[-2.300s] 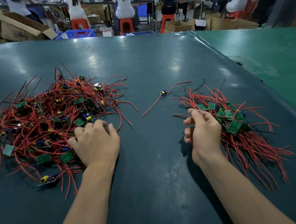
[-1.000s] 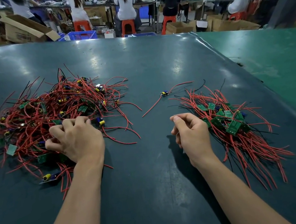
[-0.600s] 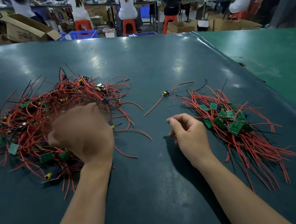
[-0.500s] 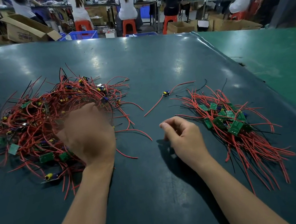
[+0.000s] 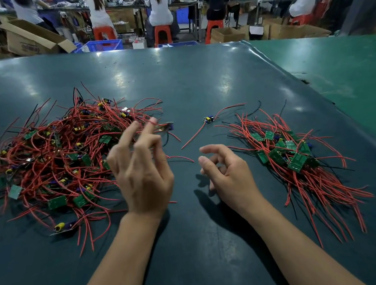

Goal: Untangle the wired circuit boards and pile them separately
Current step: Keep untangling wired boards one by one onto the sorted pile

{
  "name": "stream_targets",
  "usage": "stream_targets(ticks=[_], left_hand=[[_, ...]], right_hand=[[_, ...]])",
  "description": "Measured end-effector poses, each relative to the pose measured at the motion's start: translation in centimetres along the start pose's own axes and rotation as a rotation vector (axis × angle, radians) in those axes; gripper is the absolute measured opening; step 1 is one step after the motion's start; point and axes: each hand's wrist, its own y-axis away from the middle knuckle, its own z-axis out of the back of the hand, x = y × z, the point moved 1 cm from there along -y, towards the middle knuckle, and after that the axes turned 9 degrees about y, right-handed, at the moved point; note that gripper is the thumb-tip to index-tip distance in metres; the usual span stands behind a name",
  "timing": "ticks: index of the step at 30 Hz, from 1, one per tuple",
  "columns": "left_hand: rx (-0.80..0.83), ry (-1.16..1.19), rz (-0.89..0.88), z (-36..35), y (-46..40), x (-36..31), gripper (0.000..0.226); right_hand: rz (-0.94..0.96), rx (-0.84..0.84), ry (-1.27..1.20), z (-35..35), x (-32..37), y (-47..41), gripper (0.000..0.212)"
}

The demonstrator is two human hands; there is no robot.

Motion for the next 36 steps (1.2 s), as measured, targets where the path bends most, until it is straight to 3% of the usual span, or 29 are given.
stream_targets(ticks=[4, 5, 8, 12, 14, 16, 20, 24, 26, 29, 31, 34, 36], left_hand=[[0.255, 0.177, -0.173, -0.8, 0.5, -1.5, 0.009], [0.340, 0.247, -0.184, -0.9, 0.7, -1.7, 0.009], [0.445, 0.318, -0.122, -0.9, 0.9, -1.9, 0.013], [0.333, 0.240, 0.096, -0.6, 0.6, -1.0, 0.011], [0.477, 0.232, 0.202, -0.7, 0.9, -0.2, 0.009], [0.626, 0.109, 0.323, -1.0, 1.4, 0.5, 0.014], [0.646, -0.292, 0.696, -1.7, 1.0, 2.2, 0.049], [0.672, -0.590, 0.707, -1.3, 1.1, 3.1, 0.045], [0.519, -0.521, 0.594, -0.9, 0.6, 2.5, 0.032], [0.313, -0.081, 0.260, -0.6, 0.3, 0.6, 0.021], [0.434, 0.191, 0.205, -0.7, 0.7, -1.2, 0.029], [0.733, 0.288, 0.287, -1.5, 1.6, -2.0, 0.046], [0.779, 0.380, 0.387, -1.9, 1.6, -1.5, 0.046]], right_hand=[[0.067, 0.044, -0.102, 0.0, 0.3, 0.1, 0.065], [0.099, 0.020, -0.083, 0.1, 0.3, 0.0, 0.069], [0.131, -0.085, -0.023, 0.0, 0.4, -0.1, 0.043], [-0.110, -0.241, -0.359, 0.7, 0.6, -0.6, 0.016], [-0.197, -0.289, -0.530, 1.4, 0.5, -1.1, 0.015], [-0.284, -0.272, -0.752, 1.8, 0.6, -1.4, 0.018], [-0.351, -0.181, -1.054, 2.2, 0.6, -1.4, 0.021], [-0.389, -0.163, -0.972, 2.2, 0.2, -1.4, 0.021], [-0.394, -0.138, -0.917, 2.1, 0.1, -1.6, 0.026], [-0.393, -0.114, -0.916, 1.9, 0.1, -1.9, 0.038], [-0.364, -0.048, -0.918, 1.6, 0.4, -1.9, 0.037], [-0.287, 0.090, -0.812, 0.7, 1.2, -1.2, 0.029], [-0.254, 0.115, -0.780, 0.0, 1.3, -0.8, 0.024]])
